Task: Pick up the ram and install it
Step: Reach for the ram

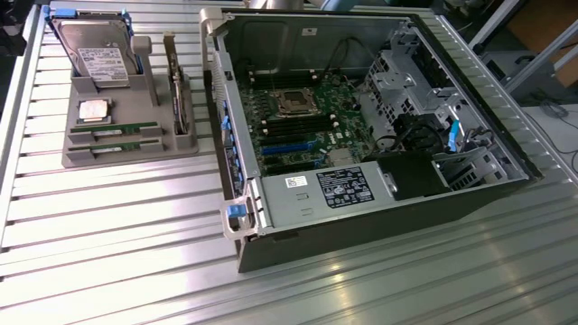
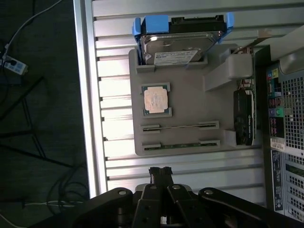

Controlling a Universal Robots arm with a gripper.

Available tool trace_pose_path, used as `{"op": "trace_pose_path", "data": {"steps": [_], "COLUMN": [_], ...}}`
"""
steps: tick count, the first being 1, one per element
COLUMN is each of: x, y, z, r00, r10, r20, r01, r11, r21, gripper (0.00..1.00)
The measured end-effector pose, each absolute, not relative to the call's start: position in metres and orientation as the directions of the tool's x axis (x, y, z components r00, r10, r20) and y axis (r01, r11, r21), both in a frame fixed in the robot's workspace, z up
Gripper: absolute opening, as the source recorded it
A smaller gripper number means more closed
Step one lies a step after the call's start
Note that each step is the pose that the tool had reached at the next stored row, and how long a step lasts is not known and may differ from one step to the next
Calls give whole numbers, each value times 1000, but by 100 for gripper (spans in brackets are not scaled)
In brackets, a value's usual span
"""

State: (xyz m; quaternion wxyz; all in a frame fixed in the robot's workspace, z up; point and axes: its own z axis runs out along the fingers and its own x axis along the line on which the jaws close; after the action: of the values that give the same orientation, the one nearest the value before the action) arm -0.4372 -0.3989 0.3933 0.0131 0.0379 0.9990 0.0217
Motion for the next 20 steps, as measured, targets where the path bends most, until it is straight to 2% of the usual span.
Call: {"op": "trace_pose_path", "data": {"steps": [20], "x": [-456], "y": [-399], "z": [393], "r00": [-997], "r10": [76], "r20": [-25], "r01": [75], "r11": [996], "r21": [44], "gripper": [11]}}
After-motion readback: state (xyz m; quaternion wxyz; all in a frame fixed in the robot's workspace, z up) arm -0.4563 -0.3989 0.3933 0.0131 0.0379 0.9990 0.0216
